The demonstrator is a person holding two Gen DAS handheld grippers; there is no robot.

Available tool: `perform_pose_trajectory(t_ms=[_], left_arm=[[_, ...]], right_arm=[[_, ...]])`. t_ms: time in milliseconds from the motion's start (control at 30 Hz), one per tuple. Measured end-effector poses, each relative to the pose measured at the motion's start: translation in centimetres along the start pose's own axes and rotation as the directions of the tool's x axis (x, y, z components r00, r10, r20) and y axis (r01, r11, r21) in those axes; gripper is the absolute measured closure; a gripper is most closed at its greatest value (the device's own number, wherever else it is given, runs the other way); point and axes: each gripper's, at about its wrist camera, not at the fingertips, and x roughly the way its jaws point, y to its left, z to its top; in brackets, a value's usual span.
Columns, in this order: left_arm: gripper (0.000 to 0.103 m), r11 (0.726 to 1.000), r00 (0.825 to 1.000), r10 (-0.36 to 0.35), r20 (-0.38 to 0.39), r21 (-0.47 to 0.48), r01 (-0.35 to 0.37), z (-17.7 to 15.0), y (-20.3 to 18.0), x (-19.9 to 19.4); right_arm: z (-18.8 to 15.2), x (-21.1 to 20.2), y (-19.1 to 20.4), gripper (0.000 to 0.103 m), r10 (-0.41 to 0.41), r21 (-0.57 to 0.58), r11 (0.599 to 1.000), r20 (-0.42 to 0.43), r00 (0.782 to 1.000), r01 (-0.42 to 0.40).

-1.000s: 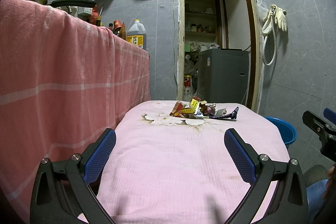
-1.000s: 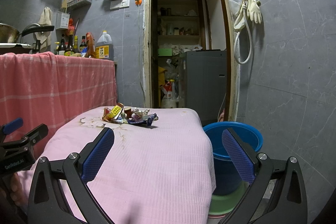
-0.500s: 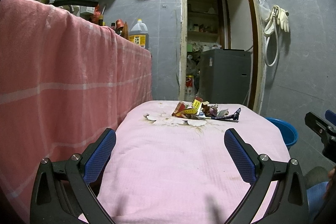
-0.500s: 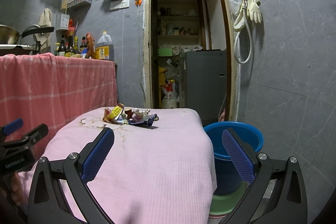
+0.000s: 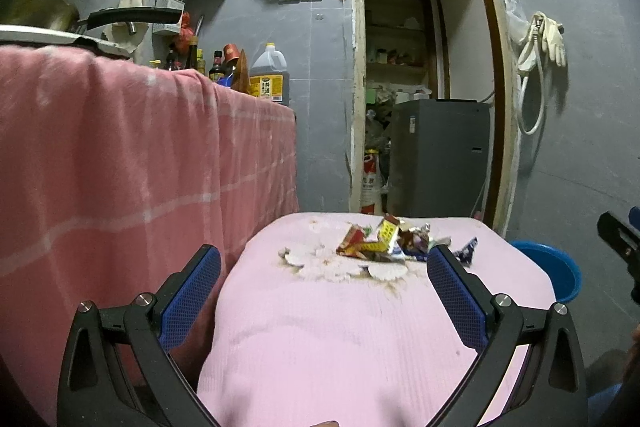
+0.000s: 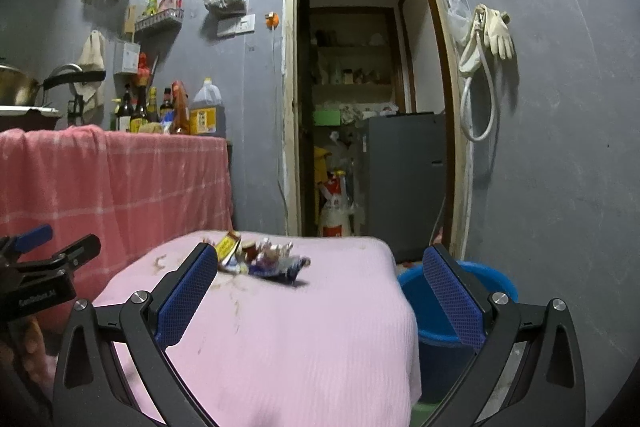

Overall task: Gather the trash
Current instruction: 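Move both tools down toward the trash pile on the pink bed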

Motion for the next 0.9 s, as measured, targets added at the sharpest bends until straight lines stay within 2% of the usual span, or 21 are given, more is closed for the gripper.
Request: perform_pose_trajectory(t_ms=[233, 533, 667, 767, 900], left_arm=[[0.002, 1.0, 1.0, 0.004, 0.005, 0.024, -0.004, 2.1, -0.5, 3.2], [0.002, 0.999, 0.996, -0.03, -0.078, 0.04, 0.033, 3.7, -0.5, 9.8], [0.002, 0.998, 0.992, -0.041, -0.123, 0.033, 0.046, 3.6, 0.0, 12.6], [0.002, 0.998, 0.984, -0.051, -0.173, 0.018, 0.055, 3.5, 0.5, 15.0], [0.002, 0.996, 0.968, -0.087, -0.237, -0.015, 0.086, 3.4, 0.9, 17.9]], right_arm=[[2.1, 3.4, -0.6, 0.0, 0.045, 0.001, 0.999, 0.069, 0.997, -0.045], [3.5, 9.3, -1.8, 0.0, 0.062, -0.016, 0.998, 0.088, 0.994, -0.061], [3.7, 12.8, -2.1, 0.0, 0.105, -0.002, 0.994, 0.043, 0.994, -0.105], [3.4, 15.4, -2.4, 0.0, 0.065, 0.001, 0.998, -0.015, 0.998, -0.065], [2.9, 18.3, -3.2, 0.0, 0.076, 0.038, 0.997, -0.087, 0.993, -0.073]])
